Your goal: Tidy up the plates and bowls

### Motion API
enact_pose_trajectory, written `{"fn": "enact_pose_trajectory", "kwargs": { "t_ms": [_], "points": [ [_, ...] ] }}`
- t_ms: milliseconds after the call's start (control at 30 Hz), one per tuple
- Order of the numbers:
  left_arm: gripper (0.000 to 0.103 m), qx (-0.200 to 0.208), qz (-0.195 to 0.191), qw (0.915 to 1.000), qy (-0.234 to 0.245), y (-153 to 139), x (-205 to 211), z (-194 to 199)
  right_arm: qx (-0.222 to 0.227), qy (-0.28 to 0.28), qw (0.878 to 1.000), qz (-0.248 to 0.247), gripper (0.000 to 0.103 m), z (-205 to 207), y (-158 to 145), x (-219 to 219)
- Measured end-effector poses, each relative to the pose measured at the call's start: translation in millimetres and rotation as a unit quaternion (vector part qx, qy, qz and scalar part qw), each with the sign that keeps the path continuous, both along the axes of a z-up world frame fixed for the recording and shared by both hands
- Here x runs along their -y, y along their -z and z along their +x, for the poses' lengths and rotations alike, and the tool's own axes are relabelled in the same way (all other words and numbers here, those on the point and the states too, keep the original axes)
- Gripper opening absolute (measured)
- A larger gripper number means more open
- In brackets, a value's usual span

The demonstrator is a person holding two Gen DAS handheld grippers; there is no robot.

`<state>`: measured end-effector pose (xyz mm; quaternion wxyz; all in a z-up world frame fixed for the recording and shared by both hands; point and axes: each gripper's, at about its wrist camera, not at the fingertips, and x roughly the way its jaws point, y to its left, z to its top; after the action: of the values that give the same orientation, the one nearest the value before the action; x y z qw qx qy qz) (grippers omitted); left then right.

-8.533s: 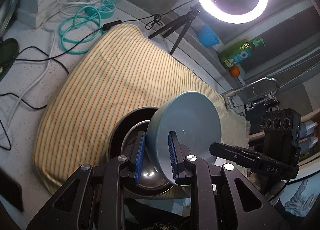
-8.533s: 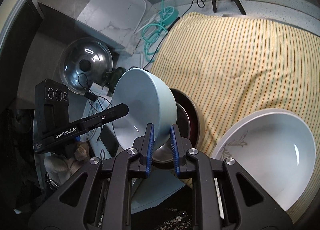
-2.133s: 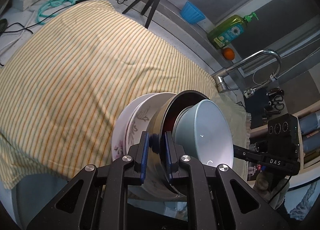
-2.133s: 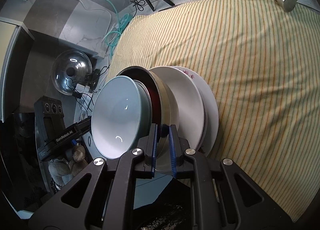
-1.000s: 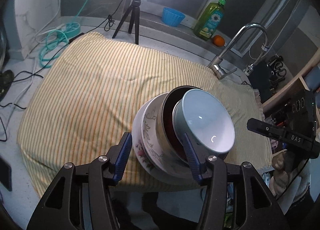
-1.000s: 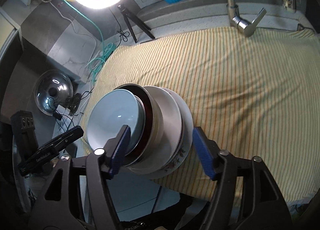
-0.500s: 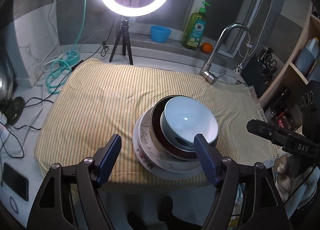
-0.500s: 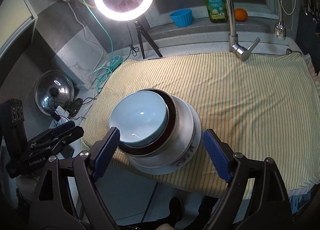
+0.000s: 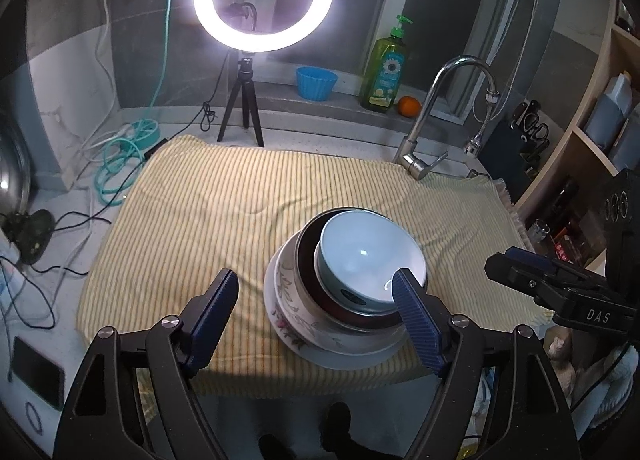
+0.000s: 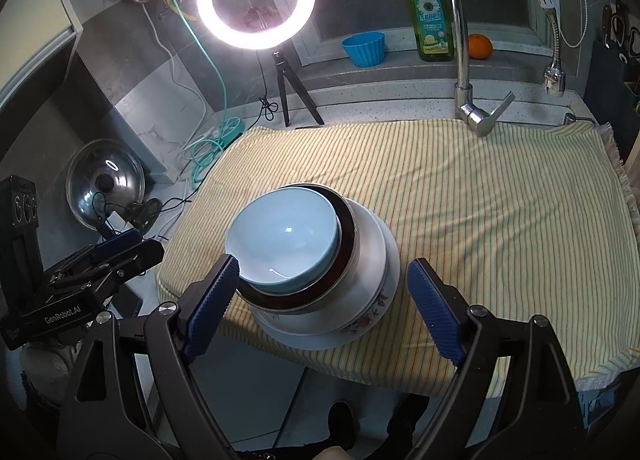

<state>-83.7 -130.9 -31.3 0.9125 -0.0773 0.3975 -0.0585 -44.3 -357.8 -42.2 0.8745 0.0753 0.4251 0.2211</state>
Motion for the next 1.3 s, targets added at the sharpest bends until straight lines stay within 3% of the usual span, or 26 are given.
{"fn": "enact_pose_trajectory", "kwargs": {
  "t_ms": [1300],
  "points": [
    [0.079,0.002,0.023,0.9994,-0.024,-4.3,-5.6,13.3,-0.002,-0.007,1.0,-0.003,0.088,13.3,3.5,-11.3]
  ]
}}
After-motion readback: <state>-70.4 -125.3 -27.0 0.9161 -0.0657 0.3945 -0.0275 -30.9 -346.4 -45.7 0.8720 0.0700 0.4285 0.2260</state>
